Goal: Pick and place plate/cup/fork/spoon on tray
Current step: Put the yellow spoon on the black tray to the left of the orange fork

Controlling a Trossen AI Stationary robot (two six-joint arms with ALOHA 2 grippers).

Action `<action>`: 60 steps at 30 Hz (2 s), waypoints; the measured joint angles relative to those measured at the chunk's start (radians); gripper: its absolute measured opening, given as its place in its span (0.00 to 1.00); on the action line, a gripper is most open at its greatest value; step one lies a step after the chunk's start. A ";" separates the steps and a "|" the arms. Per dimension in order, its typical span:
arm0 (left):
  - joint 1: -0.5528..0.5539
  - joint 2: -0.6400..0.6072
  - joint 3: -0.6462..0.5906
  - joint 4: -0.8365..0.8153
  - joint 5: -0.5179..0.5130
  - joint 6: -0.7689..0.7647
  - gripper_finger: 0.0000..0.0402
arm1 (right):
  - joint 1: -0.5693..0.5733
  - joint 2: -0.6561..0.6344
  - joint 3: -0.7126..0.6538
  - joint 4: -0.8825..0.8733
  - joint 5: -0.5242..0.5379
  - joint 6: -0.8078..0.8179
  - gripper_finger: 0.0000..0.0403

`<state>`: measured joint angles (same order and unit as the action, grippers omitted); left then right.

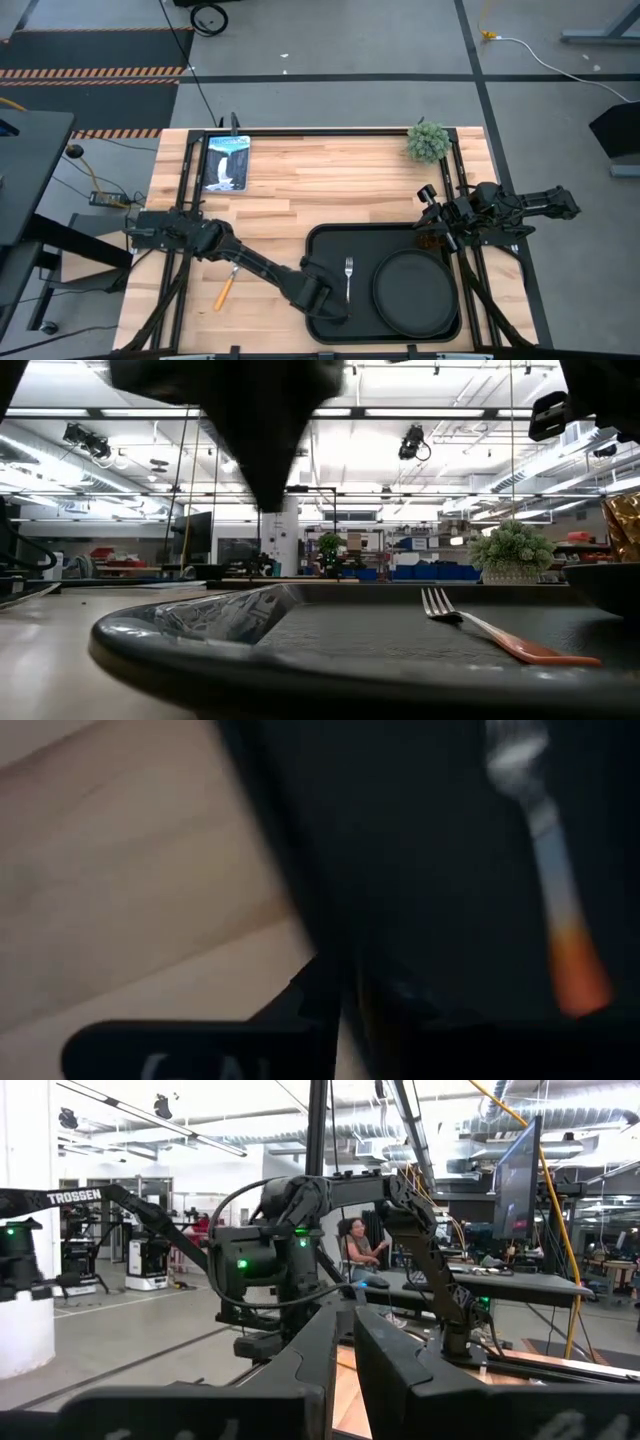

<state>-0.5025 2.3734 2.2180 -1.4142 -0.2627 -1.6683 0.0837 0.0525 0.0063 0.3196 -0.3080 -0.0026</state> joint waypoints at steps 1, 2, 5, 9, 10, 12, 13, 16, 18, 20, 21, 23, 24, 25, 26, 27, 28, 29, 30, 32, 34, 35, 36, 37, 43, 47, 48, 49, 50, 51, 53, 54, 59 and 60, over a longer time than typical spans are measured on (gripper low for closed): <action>-0.009 0.000 0.000 -0.030 0.017 0.001 0.10 | 0.000 0.000 0.000 0.000 0.000 0.000 0.11; -0.019 0.000 0.000 -0.060 0.029 -0.001 0.10 | 0.000 0.000 0.000 0.000 0.000 0.000 0.11; -0.055 0.000 0.000 -0.147 0.042 -0.040 0.09 | 0.000 0.000 0.000 0.000 0.000 0.000 0.11; -0.106 0.000 -0.001 -0.152 0.029 -0.074 0.09 | 0.000 0.000 0.000 0.000 0.000 0.000 0.11; -0.117 0.000 -0.002 -0.157 0.026 -0.075 0.09 | 0.000 0.000 0.000 0.000 0.000 0.000 0.11; -0.135 -0.002 -0.016 -0.151 0.023 -0.075 0.09 | 0.000 0.000 0.000 0.000 0.000 0.000 0.11; -0.141 -0.003 -0.035 -0.156 0.030 -0.083 0.09 | 0.000 0.000 0.000 0.000 0.000 0.000 0.11; -0.148 -0.012 -0.122 -0.152 0.063 -0.102 0.09 | 0.000 0.000 0.000 0.001 0.000 0.000 0.11; -0.148 -0.042 -0.205 -0.156 0.108 -0.122 0.08 | 0.000 0.000 0.000 -0.001 0.000 0.000 0.11; -0.148 -0.079 -0.301 -0.158 0.151 -0.142 0.07 | 0.000 0.000 0.000 0.001 0.000 0.000 0.11; -0.148 -0.096 -0.350 -0.158 0.170 -0.155 0.06 | 0.000 0.000 0.000 -0.001 0.000 0.000 0.11; -0.148 -0.141 -0.437 -0.155 0.197 -0.182 0.04 | 0.000 0.000 0.000 0.001 0.000 0.000 0.11; -0.149 -0.168 -0.472 -0.153 0.208 -0.194 0.04 | 0.000 0.000 0.000 0.000 0.000 0.000 0.11; -0.153 -0.201 -0.507 -0.142 0.213 -0.209 0.03 | 0.000 0.000 0.000 0.000 0.000 0.000 0.11; -0.155 -0.233 -0.540 -0.129 0.215 -0.223 0.02 | 0.000 0.000 0.000 0.001 0.000 0.000 0.11; -0.159 -0.264 -0.573 -0.106 0.215 -0.239 0.02 | 0.000 0.000 0.000 0.001 0.000 0.000 0.11; -0.166 -0.294 -0.605 -0.079 0.213 -0.257 0.01 | 0.000 0.000 0.000 0.000 0.000 0.000 0.11; -0.172 -0.323 -0.635 -0.056 0.213 -0.271 0.01 | 0.000 0.000 0.000 0.000 0.000 0.000 0.11; -0.181 -0.355 -0.665 -0.031 0.212 -0.288 0.01 | 0.000 0.000 0.000 0.001 0.000 0.000 0.11; -0.201 -0.418 -0.726 0.020 0.205 -0.321 0.01 | 0.000 0.000 0.000 0.000 0.000 0.000 0.11; -0.225 -0.471 -0.797 0.084 0.203 -0.366 0.02 | 0.000 0.000 0.000 0.001 0.000 0.000 0.11; -0.239 -0.497 -0.836 0.123 0.203 -0.395 0.02 | 0.000 0.000 0.000 0.000 0.000 0.000 0.11; -0.254 -0.524 -0.875 0.163 0.201 -0.427 0.02 | 0.000 0.000 0.000 0.000 0.000 0.000 0.11; -0.269 -0.546 -0.912 0.203 0.201 -0.456 0.02 | 0.000 0.000 0.000 0.000 0.000 0.000 0.11; -0.325 -0.602 -1.049 0.345 0.198 -0.558 0.05 | 0.000 0.000 0.000 0.000 0.000 0.000 0.11; -0.310 -0.603 -1.049 0.300 0.198 -0.549 0.15 | 0.000 0.000 0.000 0.000 0.000 0.000 0.11; -0.305 -0.603 -1.049 0.285 0.197 -0.548 0.19 | 0.000 0.000 0.000 0.000 0.000 0.000 0.11; -0.302 -0.603 -1.049 0.275 0.196 -0.546 0.22 | 0.000 0.000 0.000 0.000 0.000 0.000 0.11; -0.301 -0.603 -1.049 0.267 0.195 -0.541 0.25 | 0.000 0.000 0.000 0.000 0.000 0.000 0.11; -0.301 -0.603 -1.049 0.256 0.190 -0.534 0.29 | 0.000 0.000 0.000 0.000 0.000 0.000 0.11; -0.301 -0.603 -1.049 0.238 0.187 -0.524 0.34 | 0.000 0.000 0.000 0.000 0.000 0.000 0.11; -0.303 -0.603 -1.049 0.224 0.181 -0.524 0.36 | 0.000 0.000 0.000 0.000 0.000 0.000 0.11; -0.303 -0.603 -1.049 0.177 0.164 -0.523 0.37 | 0.000 0.000 0.000 0.000 0.000 0.000 0.11; -0.303 -0.603 -1.049 0.178 0.157 -0.523 0.36 | 0.000 0.000 0.000 0.000 0.000 0.000 0.11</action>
<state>-0.8055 1.7706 1.1687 -1.2363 -0.1060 -2.1910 0.0838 0.0525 0.0065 0.3199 -0.3080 -0.0028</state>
